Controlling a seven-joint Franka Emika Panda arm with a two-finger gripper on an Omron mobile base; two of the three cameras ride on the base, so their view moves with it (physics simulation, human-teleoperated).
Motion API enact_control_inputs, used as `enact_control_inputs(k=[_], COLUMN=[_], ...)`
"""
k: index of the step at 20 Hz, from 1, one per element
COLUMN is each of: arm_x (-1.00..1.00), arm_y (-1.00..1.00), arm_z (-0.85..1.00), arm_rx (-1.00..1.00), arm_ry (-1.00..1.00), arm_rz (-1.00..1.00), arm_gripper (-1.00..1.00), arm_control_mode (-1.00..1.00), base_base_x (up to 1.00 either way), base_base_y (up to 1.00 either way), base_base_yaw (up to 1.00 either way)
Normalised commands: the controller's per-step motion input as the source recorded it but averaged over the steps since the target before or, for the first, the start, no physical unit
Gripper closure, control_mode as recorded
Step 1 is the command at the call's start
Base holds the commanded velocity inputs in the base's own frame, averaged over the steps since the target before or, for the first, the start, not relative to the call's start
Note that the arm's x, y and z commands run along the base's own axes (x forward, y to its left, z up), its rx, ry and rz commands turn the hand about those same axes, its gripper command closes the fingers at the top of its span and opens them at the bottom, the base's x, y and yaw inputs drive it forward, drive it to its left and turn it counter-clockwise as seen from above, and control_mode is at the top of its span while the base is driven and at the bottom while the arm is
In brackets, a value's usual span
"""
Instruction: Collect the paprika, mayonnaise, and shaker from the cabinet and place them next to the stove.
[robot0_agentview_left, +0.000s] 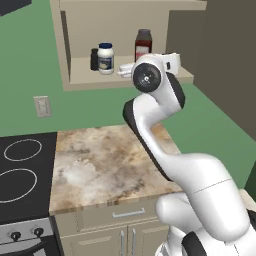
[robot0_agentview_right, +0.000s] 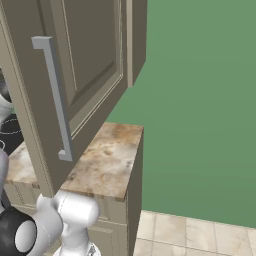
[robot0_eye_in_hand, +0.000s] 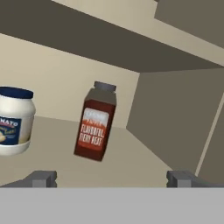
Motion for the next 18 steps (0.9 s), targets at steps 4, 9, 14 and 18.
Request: enact_control_inputs(k=[4, 9, 14, 18], arm_x=[0.07, 0.11, 0.08, 0.07], arm_y=[-0.01, 0.03, 0.03, -0.14], arm_z=[0.0, 0.0, -0.03, 0.0], arm_rx=[0.0, 0.0, 0.04, 0.21], arm_ry=[-0.04, -0.01, 0.0, 0.03], arm_rz=[0.0, 0.0, 0.0, 0.0], arm_gripper=[-1.0, -1.0, -1.0, -1.0], arm_control_mode=[-1.0, -1.0, -1.0, -1.0], base_base_x=[0.0, 0.0, 0.0, 0.0], base_base_y=[0.0, 0.0, 0.0, 0.0], base_base_yaw=[0.0, 0.0, 0.0, 0.0])
